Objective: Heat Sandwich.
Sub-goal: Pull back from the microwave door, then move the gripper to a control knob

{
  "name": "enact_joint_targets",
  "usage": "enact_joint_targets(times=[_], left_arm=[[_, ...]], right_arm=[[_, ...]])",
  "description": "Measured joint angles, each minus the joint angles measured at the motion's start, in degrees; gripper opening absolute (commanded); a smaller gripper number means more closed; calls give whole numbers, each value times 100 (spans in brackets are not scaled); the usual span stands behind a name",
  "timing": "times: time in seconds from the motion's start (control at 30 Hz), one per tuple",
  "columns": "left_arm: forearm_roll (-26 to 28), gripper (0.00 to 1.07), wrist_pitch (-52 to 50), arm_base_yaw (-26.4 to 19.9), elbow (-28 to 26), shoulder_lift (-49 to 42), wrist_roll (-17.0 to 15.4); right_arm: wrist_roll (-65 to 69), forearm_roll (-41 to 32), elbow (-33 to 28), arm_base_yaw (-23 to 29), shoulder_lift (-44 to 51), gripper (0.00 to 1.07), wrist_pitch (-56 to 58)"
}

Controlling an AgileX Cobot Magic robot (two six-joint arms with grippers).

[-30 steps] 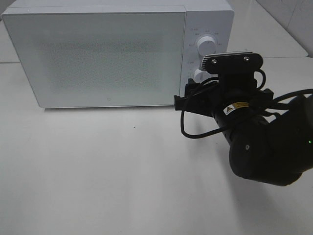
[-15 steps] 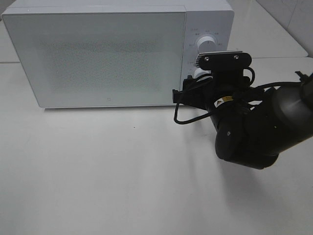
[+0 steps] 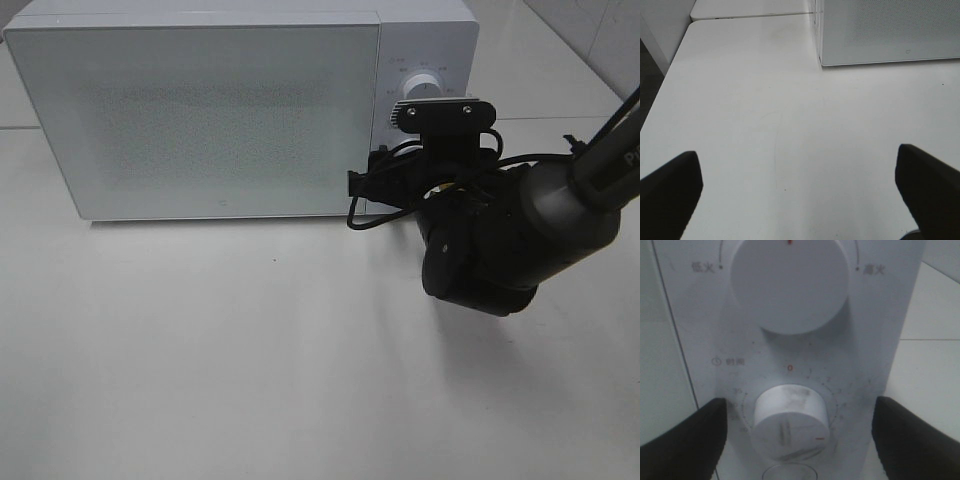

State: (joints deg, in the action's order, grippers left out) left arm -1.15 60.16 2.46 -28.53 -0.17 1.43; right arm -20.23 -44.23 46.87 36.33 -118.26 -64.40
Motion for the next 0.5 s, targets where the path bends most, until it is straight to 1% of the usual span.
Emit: enact_joint_targets(times=[0.33,0.43,0.5], left_arm=[[0,101,0,0,0,-6,0],[0,101,0,0,0,-6,0],[0,101,0,0,0,-11,0]], right_arm=[[0,74,69,-11,-109,76,52],[0,74,69,-11,-109,75,40],[0,74,69,-11,-109,72,40]])
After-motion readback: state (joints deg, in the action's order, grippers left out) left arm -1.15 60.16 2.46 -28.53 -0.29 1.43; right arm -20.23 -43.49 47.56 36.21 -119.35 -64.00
